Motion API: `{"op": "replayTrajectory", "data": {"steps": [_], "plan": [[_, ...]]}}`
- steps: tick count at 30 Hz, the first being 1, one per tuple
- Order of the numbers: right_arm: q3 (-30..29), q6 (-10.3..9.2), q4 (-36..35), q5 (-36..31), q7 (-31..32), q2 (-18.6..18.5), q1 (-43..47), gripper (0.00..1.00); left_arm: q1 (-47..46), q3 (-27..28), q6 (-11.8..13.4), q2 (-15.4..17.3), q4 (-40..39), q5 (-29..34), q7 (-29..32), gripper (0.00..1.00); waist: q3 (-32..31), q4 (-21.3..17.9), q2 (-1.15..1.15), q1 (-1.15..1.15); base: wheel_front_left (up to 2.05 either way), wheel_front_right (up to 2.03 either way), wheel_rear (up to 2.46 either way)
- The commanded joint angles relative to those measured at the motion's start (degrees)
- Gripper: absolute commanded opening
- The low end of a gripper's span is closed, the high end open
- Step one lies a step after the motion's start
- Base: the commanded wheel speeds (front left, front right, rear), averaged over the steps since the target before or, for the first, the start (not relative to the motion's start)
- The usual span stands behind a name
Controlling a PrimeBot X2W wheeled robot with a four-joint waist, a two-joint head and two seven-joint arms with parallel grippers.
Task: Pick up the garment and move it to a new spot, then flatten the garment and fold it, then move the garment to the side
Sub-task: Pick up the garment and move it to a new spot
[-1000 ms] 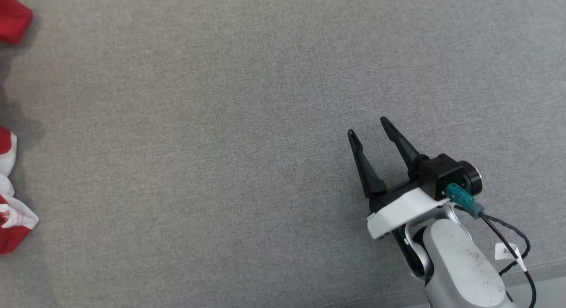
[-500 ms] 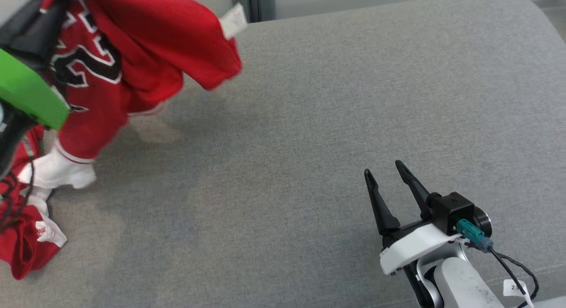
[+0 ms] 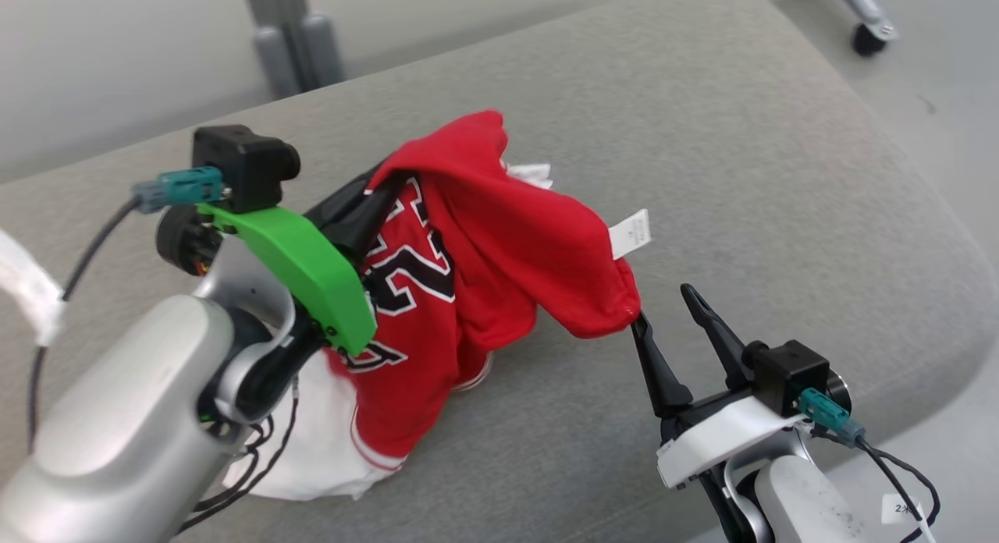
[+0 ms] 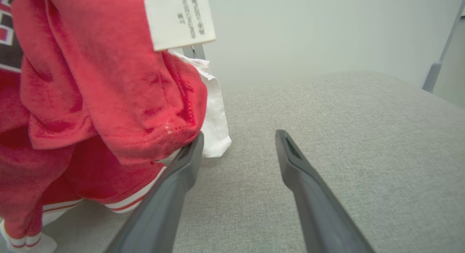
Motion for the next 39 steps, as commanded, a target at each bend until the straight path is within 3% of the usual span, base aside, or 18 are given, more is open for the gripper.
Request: {"op": "replayTrajectory", "data": {"steps": [1,3,6,7,8,14,19,23,32,35,39], "plan": [[0.0,-0.05,-0.3,0.4,-0.2,0.0,0.3,1.00,0.1,-0.6,-0.7,-1.5,3.0,0.3,-1.0,0.00,2.4,-9.5,0.00,0.00,0.00,0.00,0.00],[0.0,-0.06,-0.4,1.1,-0.2,0.0,1.3,1.00,-1.3,-2.3,-2.4,-5.2,12.5,1.6,-3.0,0.00,3.5,-12.3,0.00,0.00,0.00,0.00,0.00],[-0.3,-0.05,-0.5,1.5,-0.2,0.0,1.6,1.00,-3.0,-3.2,-3.7,-7.9,22.8,4.1,-7.5,0.00,4.3,-13.8,0.00,0.00,0.00,0.00,0.00],[-0.3,-0.05,-0.6,1.6,-0.2,0.0,1.8,1.00,-3.2,-3.3,-4.0,-9.0,25.5,4.7,-9.1,0.38,4.5,-14.0,0.00,0.00,0.00,0.00,0.00],[-0.4,-0.05,-0.7,1.6,-0.2,0.0,2.1,1.00,-3.1,-3.4,-4.2,-10.1,29.2,5.2,-10.7,1.00,4.6,-14.1,0.00,0.00,0.00,0.00,0.00],[-2.3,-0.05,-0.9,0.8,-0.2,0.0,2.9,1.00,-2.6,-3.4,-6.5,-13.9,40.0,6.6,-20.0,1.00,3.4,-11.5,0.00,0.00,0.00,0.00,0.00],[-4.2,-0.06,-1.3,-1.6,-0.2,-0.1,3.9,1.00,0.1,-0.3,-5.3,-15.0,40.3,6.9,-26.3,1.00,0.7,-6.8,0.00,0.00,0.00,0.00,0.00],[-6.5,-0.06,-2.3,-4.3,-0.2,-0.1,4.6,1.00,5.3,4.9,-3.5,-14.6,34.3,9.3,-27.1,1.00,-2.2,-2.6,0.00,0.00,0.00,0.00,0.00],[-11.0,-0.07,-5.3,-8.6,-0.2,-0.5,7.2,1.00,27.1,18.6,0.5,-14.7,16.6,18.4,-27.1,1.00,-6.7,6.0,0.00,0.00,0.00,0.00,0.00],[-12.1,-0.07,-5.8,-9.2,-0.2,-0.8,8.3,1.00,33.1,22.5,1.0,-15.4,13.8,22.1,-27.1,1.00,-7.5,8.8,0.00,0.00,0.00,0.00,0.00],[-13.4,-0.07,-5.7,-10.1,-0.2,-1.4,10.0,1.00,39.5,27.7,-0.3,-18.1,12.1,26.2,-27.1,1.00,-8.5,12.4,0.00,0.00,0.00,0.00,0.00]]}}
